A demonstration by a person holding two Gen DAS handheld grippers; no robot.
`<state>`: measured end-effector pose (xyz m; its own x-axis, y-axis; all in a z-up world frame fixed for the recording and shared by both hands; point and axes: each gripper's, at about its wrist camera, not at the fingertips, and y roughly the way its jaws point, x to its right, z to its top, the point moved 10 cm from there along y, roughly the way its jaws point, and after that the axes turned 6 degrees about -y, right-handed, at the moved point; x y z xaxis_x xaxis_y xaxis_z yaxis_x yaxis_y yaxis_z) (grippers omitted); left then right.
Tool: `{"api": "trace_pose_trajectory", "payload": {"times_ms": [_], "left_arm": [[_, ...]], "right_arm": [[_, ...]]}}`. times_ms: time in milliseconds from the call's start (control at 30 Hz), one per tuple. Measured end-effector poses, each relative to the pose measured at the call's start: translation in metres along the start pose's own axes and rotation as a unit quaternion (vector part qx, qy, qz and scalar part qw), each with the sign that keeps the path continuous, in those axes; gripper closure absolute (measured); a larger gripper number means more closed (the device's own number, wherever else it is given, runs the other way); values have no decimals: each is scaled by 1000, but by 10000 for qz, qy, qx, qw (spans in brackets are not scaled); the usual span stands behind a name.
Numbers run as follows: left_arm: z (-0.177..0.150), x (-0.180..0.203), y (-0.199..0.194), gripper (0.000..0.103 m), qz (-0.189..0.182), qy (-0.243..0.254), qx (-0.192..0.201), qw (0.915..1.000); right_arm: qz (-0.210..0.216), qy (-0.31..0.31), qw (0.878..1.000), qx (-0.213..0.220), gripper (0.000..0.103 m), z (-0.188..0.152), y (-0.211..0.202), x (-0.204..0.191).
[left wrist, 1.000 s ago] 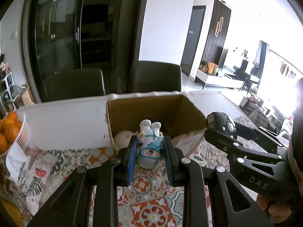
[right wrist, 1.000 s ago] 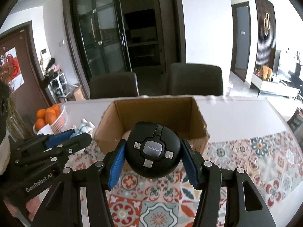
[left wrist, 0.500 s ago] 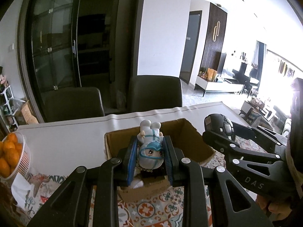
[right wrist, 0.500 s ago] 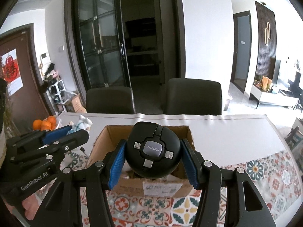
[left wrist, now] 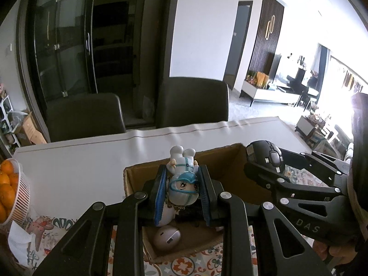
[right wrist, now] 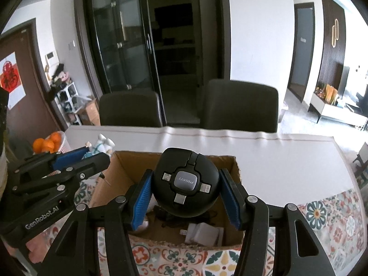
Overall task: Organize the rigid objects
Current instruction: 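Release the figurine from the left tool while the right tool releases the puck into the box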
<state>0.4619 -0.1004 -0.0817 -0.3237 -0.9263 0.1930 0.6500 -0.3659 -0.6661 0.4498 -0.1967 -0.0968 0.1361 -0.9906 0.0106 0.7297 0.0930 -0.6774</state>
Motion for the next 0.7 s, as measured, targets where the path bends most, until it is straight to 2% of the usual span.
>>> {"api": "trace_pose_trajectory", "payload": {"times_ms": [367,700], "left_arm": [[-24,-4,47,76,215,84,-615,9978],[-50,-4,75,76,197,41,-1161,9930]], "right_arm": [[241,107,9952,-938,46,-38,61,13],[193,83,9913,-1300,46,-60,81,24]]}}
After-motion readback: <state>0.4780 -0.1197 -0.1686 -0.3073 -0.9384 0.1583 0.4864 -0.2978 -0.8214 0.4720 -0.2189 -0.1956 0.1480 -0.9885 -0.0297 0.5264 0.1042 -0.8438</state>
